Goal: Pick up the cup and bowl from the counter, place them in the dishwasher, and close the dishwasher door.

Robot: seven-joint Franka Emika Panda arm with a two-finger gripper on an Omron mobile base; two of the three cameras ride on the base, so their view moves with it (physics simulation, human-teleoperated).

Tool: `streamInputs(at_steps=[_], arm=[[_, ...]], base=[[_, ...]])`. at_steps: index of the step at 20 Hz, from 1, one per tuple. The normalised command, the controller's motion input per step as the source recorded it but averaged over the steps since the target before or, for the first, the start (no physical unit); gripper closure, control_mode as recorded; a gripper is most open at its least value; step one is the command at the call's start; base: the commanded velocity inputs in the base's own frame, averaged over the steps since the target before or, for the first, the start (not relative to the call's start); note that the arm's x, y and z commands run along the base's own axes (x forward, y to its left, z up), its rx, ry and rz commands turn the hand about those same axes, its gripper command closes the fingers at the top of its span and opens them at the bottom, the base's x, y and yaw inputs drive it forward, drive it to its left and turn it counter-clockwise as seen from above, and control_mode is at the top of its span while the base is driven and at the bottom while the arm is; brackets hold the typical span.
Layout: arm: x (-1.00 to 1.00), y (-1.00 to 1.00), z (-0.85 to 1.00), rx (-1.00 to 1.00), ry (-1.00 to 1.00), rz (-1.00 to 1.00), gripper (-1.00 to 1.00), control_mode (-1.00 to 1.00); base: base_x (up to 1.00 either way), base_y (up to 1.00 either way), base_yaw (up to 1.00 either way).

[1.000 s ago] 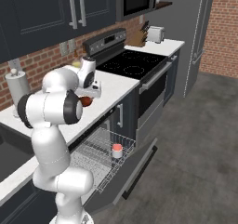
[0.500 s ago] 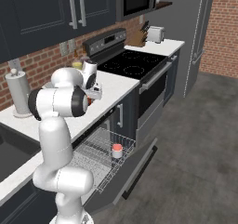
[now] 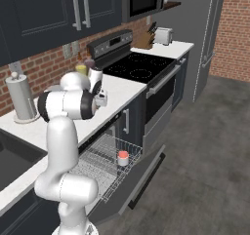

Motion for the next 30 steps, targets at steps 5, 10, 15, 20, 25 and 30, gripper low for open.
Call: streamInputs(at_steps=[5,10,15,20,25,30], arm=[[0.22,0.00,-0.27,0.02,0.00,0.00,-1.00,-1.00],[0.25,0.04,-0.18,0.00,0.00,-0.03,-1.00,-1.00],[0.31,0.10,-0.19,0.00,0.00,-0.05,-1.00,-1.00],[0.31,0.07,-0.16,0.00,0.00,-0.04,-1.00,-1.00],[0.27,0.08,-0.22,0.02,0.00,-0.03,-1.00,-1.00],[0.23,0.09,-0.29,0.02,0.00,-0.03,-1.00,-1.00]], base=[[0.00,0.00,0.00],[0.00,0.00,0.00],[0.00,0.00,0.00],[0.00,0.00,0.00],[0.00,0.00,0.00],[0.00,0.00,0.00]])
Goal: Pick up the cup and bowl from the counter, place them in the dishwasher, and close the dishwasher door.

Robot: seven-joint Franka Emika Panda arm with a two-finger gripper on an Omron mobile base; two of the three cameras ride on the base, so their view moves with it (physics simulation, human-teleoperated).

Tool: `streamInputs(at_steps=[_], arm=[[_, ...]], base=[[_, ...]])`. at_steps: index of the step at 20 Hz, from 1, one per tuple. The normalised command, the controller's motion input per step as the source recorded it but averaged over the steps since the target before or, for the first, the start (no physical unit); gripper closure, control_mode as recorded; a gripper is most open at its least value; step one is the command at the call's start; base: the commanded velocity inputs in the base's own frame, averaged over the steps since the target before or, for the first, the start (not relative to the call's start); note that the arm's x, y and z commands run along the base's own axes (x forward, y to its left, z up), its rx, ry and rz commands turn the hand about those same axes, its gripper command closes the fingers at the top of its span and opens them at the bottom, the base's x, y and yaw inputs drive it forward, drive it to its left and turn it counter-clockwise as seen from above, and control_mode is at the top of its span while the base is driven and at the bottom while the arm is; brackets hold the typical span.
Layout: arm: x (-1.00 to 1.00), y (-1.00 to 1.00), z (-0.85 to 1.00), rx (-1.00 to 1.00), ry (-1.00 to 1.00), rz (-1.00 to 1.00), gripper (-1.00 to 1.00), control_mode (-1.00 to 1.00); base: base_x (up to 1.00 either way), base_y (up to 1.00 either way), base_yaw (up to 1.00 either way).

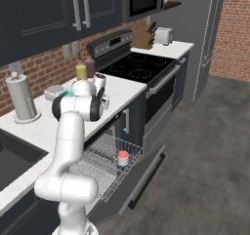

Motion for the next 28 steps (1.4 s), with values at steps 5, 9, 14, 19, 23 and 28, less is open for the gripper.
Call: streamInputs(at_steps=[5,9,14,19,23,28], arm=[[0.17,0.23,-0.30,0.03,0.00,-0.04,1.00,-1.00],[0.16,0.17,-0.25,0.03,0.00,-0.04,1.00,-1.00],[0.09,0.04,-0.15,0.02,0.00,-0.02,1.00,-1.00],[-0.01,-0.13,0.05,0.02,-0.02,-0.04,1.00,-1.00],[-0.43,-0.57,0.20,0.06,-0.02,-0.07,1.00,-1.00],[-0.96,-0.67,0.00,0.06,-0.03,0.02,1.00,-1.00]], base=[[0.00,0.00,0.00],[0.00,0.00,0.00],[0.00,0.00,0.00],[0.00,0.00,0.00],[0.00,0.00,0.00],[0.00,0.00,0.00]])
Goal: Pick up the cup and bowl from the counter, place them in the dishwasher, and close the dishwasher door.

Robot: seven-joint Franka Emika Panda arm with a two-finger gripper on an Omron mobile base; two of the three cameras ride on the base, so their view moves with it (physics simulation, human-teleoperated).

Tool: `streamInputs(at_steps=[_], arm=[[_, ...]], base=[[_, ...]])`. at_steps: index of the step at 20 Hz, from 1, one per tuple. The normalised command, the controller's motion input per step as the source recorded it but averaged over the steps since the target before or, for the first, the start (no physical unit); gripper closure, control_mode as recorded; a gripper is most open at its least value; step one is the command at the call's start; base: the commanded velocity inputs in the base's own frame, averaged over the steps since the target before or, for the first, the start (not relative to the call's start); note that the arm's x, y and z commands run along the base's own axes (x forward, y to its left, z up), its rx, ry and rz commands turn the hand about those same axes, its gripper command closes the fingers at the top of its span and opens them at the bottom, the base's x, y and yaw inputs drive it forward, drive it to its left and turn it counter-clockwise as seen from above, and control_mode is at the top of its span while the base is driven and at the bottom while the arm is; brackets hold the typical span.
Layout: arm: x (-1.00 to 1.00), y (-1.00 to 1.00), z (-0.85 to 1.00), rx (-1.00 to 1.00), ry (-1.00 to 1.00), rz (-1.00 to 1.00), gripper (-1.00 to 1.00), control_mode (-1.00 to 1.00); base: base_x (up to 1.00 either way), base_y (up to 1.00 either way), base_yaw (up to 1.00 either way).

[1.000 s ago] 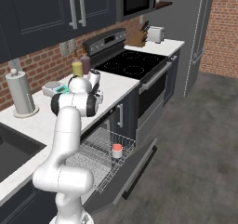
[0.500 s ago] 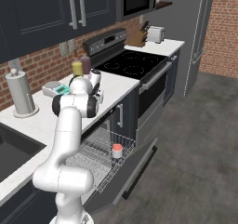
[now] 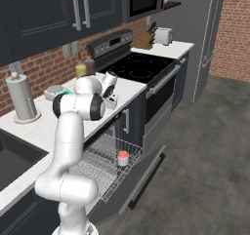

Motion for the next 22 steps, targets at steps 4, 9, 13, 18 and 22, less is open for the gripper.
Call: streamInputs(at_steps=[4,9,13,18,22], arm=[[-1.00,-0.80,0.10,0.05,-0.20,0.09,1.00,-1.00],[-1.00,-0.53,0.53,0.00,-0.13,0.08,1.00,-1.00],[-1.00,-0.38,0.63,0.00,0.00,0.03,1.00,-1.00],[-1.00,-0.25,0.41,0.00,0.00,0.00,1.00,-1.00],[-1.00,-0.35,0.12,0.00,0.00,0.00,1.00,-1.00]], base=[[0.00,0.00,0.00],[0.00,0.00,0.00],[0.00,0.00,0.00],[0.00,0.00,0.00],[0.00,0.00,0.00]])
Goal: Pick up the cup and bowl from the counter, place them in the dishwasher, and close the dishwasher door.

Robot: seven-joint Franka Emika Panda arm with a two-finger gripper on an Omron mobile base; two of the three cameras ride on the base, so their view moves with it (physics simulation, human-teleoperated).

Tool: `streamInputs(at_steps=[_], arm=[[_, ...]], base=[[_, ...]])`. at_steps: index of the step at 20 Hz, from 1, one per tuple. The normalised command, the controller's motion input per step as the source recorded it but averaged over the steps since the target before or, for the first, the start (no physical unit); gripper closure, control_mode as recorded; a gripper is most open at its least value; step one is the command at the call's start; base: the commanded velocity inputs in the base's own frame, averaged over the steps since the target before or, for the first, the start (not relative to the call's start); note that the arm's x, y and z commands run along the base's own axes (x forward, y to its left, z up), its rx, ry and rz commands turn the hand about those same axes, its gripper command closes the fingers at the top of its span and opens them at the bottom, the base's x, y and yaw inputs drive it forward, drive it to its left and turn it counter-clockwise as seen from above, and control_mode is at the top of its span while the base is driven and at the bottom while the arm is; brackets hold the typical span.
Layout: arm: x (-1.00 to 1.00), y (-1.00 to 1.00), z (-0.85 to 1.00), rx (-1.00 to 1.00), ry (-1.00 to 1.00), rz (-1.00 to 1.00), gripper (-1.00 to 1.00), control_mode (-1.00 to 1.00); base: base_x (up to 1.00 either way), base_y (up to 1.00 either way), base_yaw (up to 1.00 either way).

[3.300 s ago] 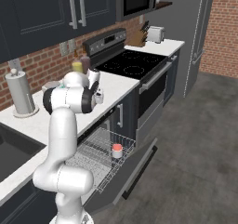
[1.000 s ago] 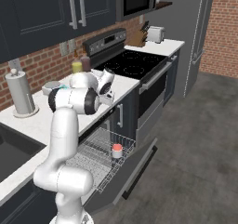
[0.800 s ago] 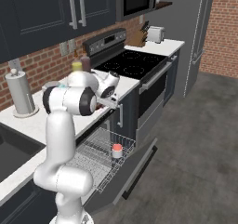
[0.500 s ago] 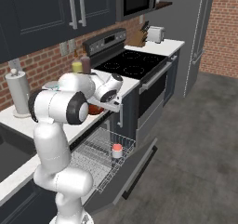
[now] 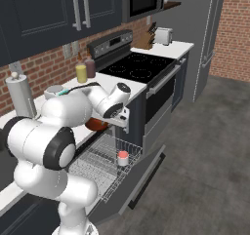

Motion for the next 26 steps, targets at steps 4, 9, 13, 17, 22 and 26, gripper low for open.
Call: streamInputs(at_steps=[4,9,13,17,22,26], arm=[[-0.85,-0.29,-0.05,0.00,0.00,0.00,1.00,-1.00],[-0.18,-0.16,-0.42,0.00,0.00,0.02,1.00,-1.00],[-0.26,-0.20,-0.41,0.03,0.00,0.08,1.00,-1.00],[-0.09,-0.17,-0.46,0.00,0.00,0.08,1.00,-1.00],[0.01,0.00,-0.51,0.00,0.00,0.11,1.00,-1.00],[0.03,-0.01,-0.54,0.02,-0.01,0.14,1.00,-1.00]], base=[[0.00,0.00,0.00],[0.00,0.00,0.00],[0.00,0.00,0.00],[0.00,0.00,0.00],[0.00,0.00,0.00],[0.00,0.00,0.00]])
